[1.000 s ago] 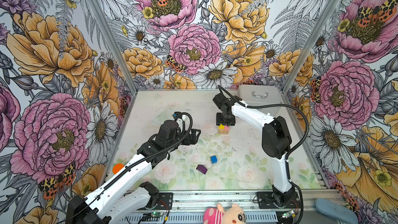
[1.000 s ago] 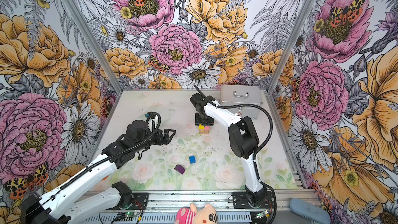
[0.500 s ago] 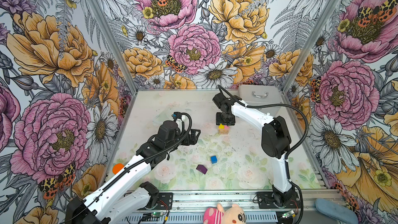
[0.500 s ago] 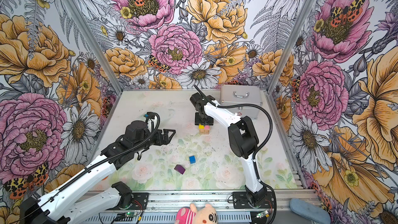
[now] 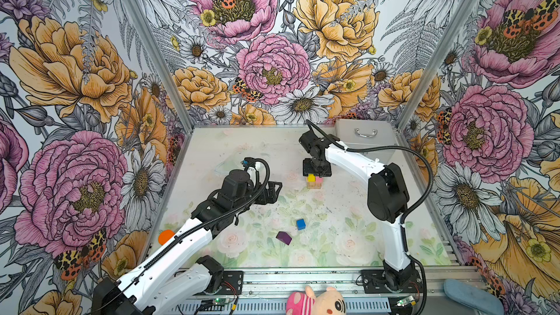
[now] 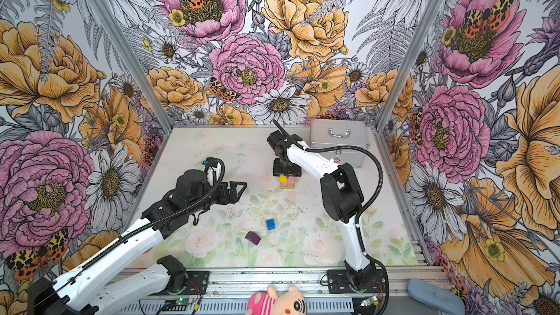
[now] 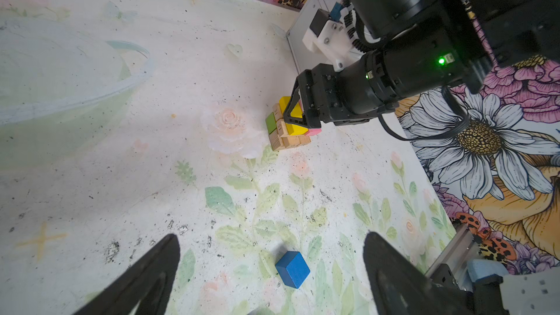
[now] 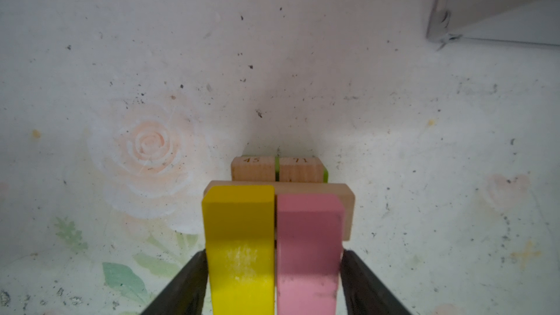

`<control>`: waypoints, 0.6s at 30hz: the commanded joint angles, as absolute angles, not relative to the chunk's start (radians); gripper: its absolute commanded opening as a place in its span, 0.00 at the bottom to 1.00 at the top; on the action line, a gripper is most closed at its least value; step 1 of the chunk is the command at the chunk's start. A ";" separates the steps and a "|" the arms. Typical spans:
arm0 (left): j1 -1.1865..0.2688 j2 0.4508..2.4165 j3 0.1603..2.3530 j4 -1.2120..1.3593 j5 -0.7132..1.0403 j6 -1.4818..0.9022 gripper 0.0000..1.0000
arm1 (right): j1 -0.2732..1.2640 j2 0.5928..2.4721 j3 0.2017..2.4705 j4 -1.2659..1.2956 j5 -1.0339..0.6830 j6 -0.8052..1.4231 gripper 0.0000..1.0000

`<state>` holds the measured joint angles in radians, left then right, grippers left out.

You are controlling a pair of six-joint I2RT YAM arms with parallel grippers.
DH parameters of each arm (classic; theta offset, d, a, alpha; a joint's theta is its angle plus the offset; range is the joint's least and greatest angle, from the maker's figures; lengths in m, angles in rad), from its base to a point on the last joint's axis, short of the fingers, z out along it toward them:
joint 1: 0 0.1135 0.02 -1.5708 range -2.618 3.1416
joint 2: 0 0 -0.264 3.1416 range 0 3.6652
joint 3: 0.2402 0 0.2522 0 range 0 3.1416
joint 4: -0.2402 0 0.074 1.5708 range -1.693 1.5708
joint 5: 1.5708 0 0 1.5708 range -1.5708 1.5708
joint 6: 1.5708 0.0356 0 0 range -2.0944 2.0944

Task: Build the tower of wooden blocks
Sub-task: 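Open the right gripper and raise it off the pink block, then move the right gripper back toward the blue cube while the left arm lowers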

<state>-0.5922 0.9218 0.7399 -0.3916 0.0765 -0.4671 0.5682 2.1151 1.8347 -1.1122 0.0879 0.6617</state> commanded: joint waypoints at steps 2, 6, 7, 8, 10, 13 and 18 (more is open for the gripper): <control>-0.584 0.888 0.741 -0.389 0.090 -0.456 0.96 | 0.568 2.030 1.851 -1.130 0.129 0.662 0.71; -0.589 0.837 0.728 -0.400 0.095 -0.482 0.96 | 0.587 1.947 1.801 -1.131 0.146 0.667 0.71; -0.592 0.819 0.720 -0.402 0.094 -0.490 0.96 | 0.594 1.926 1.782 -1.130 0.151 0.668 0.72; -0.597 0.802 0.712 -0.405 0.092 -0.497 0.96 | 0.602 1.905 1.766 -1.131 0.157 0.670 0.71; -0.615 0.763 0.690 -0.410 0.084 -0.516 0.96 | 0.620 1.860 1.720 -1.129 0.171 0.678 0.71; -0.659 0.711 0.654 -0.424 0.057 -0.552 0.96 | 0.641 1.792 1.647 -1.127 0.189 0.694 0.72; -0.809 0.638 0.590 -0.460 -0.064 -0.621 0.96 | 0.684 1.659 1.492 -1.090 0.199 0.730 0.71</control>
<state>-0.7471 0.6685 0.6209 -0.4225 0.0231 -0.5667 0.6682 1.7191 1.5459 -1.1130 0.1692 0.6956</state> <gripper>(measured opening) 0.961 0.713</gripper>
